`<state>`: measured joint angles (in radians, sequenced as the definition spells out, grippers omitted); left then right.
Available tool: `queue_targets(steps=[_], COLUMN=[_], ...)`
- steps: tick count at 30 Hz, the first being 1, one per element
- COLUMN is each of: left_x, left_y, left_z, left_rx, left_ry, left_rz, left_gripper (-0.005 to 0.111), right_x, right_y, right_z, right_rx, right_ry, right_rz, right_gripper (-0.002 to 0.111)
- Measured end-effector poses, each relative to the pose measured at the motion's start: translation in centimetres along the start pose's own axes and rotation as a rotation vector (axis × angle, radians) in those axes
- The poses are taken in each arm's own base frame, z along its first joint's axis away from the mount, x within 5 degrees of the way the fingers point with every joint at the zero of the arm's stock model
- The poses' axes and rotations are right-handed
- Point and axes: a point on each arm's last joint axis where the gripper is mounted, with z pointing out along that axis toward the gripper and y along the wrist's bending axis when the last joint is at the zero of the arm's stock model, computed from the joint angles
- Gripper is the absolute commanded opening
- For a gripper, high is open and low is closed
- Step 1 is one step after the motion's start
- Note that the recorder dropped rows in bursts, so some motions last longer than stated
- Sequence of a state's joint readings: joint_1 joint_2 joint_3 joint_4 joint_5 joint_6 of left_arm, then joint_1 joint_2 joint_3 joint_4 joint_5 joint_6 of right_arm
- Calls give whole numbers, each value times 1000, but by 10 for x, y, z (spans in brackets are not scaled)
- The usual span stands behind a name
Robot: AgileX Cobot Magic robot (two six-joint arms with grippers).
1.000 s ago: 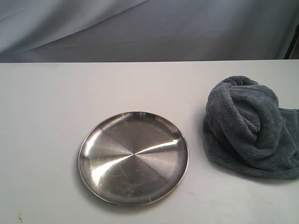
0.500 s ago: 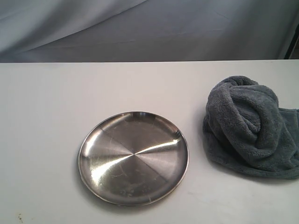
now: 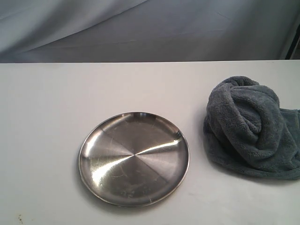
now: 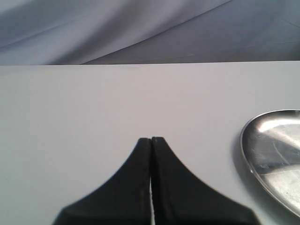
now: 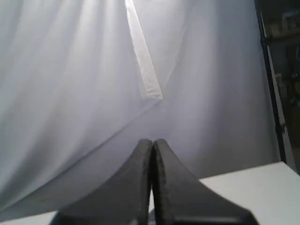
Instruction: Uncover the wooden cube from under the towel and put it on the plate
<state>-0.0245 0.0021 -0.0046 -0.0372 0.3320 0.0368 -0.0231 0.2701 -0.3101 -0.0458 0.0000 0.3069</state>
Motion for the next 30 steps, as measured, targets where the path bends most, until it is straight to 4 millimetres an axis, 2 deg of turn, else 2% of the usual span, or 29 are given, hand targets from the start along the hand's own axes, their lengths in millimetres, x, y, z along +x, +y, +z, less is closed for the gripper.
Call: queue_targets(steps=[6, 12, 21, 26, 30], left_x=[0, 0, 0, 0, 0], left_y=[0, 0, 0, 0, 0], left_z=[0, 0, 0, 0, 0], left_rx=[0, 0, 0, 0, 0], left_ry=[0, 0, 0, 0, 0], left_rz=[0, 0, 0, 0, 0], left_gripper=[1, 1, 1, 1, 1], right_x=[-3, -3, -19, -27, -25], right_y=[0, 3, 43, 58, 64], right_z=[28, 47, 73, 97, 120], right_rx=[45, 31, -218, -248, -236], right_ry=[157, 219, 255, 433, 585], right_rz=[-14, -60, -292, -409, -490], right_gripper=[0, 0, 0, 0, 0])
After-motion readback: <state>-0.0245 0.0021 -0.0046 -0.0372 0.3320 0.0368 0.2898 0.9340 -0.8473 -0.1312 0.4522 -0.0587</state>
